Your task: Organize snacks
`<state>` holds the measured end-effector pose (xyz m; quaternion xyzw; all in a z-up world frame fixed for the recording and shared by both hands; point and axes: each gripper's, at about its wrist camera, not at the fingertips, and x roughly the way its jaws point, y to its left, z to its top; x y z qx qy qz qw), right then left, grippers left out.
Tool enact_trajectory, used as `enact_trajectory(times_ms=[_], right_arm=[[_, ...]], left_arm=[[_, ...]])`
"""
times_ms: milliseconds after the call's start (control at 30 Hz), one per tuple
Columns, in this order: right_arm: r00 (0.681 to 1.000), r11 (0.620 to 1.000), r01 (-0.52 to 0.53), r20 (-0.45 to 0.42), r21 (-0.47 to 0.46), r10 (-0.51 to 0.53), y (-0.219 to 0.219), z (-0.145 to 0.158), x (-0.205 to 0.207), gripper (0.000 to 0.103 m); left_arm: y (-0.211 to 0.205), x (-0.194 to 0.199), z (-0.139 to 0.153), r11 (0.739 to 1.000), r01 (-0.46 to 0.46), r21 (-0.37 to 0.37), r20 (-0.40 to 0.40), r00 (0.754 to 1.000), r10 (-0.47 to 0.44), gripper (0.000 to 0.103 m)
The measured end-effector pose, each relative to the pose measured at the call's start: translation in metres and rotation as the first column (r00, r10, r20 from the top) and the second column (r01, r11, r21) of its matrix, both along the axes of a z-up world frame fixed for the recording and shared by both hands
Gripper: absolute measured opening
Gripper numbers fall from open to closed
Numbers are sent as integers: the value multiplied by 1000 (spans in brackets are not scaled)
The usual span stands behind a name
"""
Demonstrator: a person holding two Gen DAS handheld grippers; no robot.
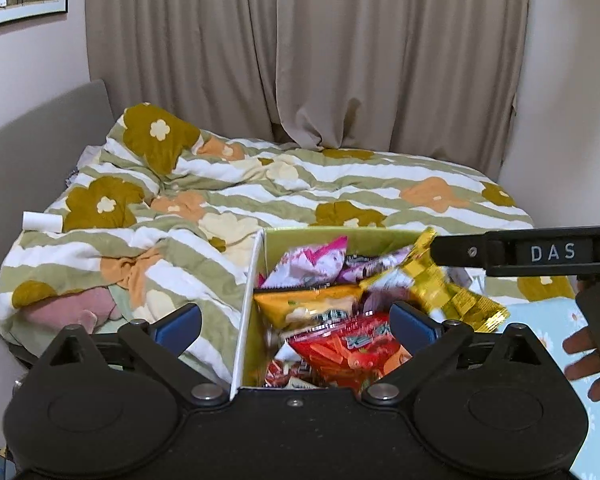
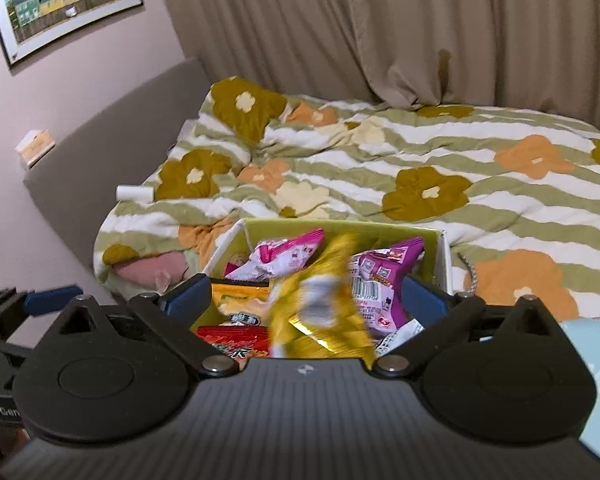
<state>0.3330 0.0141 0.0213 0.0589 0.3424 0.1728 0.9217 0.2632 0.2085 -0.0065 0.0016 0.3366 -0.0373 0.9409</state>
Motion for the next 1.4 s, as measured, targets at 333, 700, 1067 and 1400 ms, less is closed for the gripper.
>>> enact_trajectory(times_ms=[333, 700, 1067, 1400], right_arm=[[996, 999, 44, 76, -12, -43, -12, 17, -38, 103], [977, 993, 111, 187, -40, -102, -65, 59, -122, 103], [957, 951, 260, 174, -169, -231, -121, 51, -203, 103], [950, 932, 311, 81, -188, -301, -141, 19, -245, 103]], left_arm=[[-11, -27, 16, 1000, 7, 9, 44, 999, -7, 102], [-56, -102, 55, 998, -59, -6, 158, 986, 60, 103], [-99, -164, 51, 995, -59, 75, 219, 975, 41, 103], [-108, -190, 37, 996, -31, 89, 194, 981, 13, 103]])
